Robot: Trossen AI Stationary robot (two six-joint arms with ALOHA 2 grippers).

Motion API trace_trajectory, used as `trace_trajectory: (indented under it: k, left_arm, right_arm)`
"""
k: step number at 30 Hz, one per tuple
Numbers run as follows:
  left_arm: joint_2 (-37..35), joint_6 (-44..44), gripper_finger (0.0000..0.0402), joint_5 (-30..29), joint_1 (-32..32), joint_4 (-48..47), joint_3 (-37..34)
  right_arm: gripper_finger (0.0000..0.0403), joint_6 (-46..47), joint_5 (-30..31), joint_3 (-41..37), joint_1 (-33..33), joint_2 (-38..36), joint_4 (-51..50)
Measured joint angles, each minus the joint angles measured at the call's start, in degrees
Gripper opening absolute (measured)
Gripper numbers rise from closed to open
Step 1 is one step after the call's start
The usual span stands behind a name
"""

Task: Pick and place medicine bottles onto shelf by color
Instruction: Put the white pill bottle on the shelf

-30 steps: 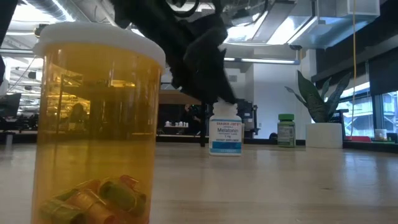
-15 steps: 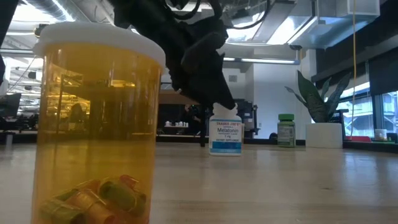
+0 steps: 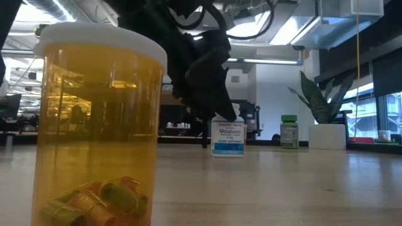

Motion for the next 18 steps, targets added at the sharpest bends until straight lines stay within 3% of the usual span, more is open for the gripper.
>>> trace_trajectory:
  k: [9,18]
  left_arm:
    - [0.66,0.26,0.0279,0.04,-0.05,1.57,0.0]
    - [0.64,0.28,0.0201,0.16,-0.23,1.6,0.0]
  right_arm:
    - [0.0239,-0.04,0.0,0.0,-0.01,0.0,0.19]
    - [0.0239,-0.08,0.0,0.0,0.0,0.0,0.18]
